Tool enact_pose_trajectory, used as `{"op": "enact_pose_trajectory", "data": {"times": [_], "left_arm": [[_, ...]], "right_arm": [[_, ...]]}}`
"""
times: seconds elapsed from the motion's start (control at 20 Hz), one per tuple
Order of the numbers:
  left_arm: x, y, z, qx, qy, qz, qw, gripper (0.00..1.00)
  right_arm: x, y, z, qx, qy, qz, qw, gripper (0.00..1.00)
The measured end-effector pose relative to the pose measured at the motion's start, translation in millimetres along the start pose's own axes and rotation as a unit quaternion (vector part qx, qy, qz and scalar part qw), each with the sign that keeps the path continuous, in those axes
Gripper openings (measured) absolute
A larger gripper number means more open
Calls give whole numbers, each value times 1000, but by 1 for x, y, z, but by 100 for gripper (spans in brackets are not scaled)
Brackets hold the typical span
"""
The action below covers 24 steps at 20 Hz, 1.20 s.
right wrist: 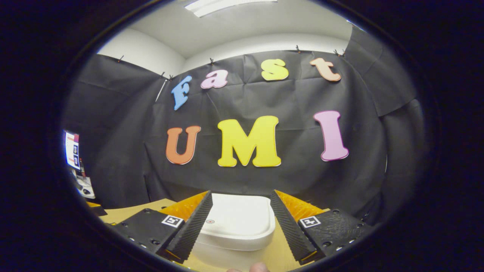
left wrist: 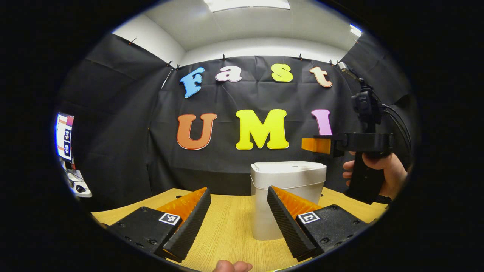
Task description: Press the lid of the desktop garbage bin to open it, pick up the crumpled paper on the desktop and throw it into the bin, then pick up the pop can on the desktop and drop it into the bin, and finally close the garbage bin lid.
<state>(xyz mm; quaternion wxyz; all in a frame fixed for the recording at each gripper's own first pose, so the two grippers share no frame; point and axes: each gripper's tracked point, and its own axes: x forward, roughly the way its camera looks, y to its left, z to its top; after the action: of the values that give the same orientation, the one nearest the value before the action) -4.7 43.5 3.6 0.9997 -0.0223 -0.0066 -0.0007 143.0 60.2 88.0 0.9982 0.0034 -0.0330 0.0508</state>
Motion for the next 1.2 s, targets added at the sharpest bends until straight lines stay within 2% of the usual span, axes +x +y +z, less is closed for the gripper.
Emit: {"op": "enact_pose_trajectory", "data": {"times": [0.25, 0.5, 0.7, 0.95, 1.05, 1.2], "left_arm": [[1, -5, 4, -2, -4, -4, 1000, 96], [-4, -12, 2, 1, -11, -10, 1000, 97], [-19, -21, -6, -18, -14, -23, 999, 97], [-25, -19, -28, -16, 1, -14, 1000, 97], [-30, -13, -22, -2, -8, -6, 1000, 97], [-35, -17, -18, -14, -10, -18, 1000, 97]], "right_arm": [[-45, -32, -5, 10, -6, -18, 1000, 97], [-99, -56, -39, -5, -8, -49, 999, 96], [-138, -56, -68, -36, -16, -61, 997, 96], [-161, -41, -66, -46, -44, -62, 996, 96], [-163, -42, -64, -31, -50, -68, 996, 96], [-168, -43, -73, -13, -48, -77, 996, 95]]}}
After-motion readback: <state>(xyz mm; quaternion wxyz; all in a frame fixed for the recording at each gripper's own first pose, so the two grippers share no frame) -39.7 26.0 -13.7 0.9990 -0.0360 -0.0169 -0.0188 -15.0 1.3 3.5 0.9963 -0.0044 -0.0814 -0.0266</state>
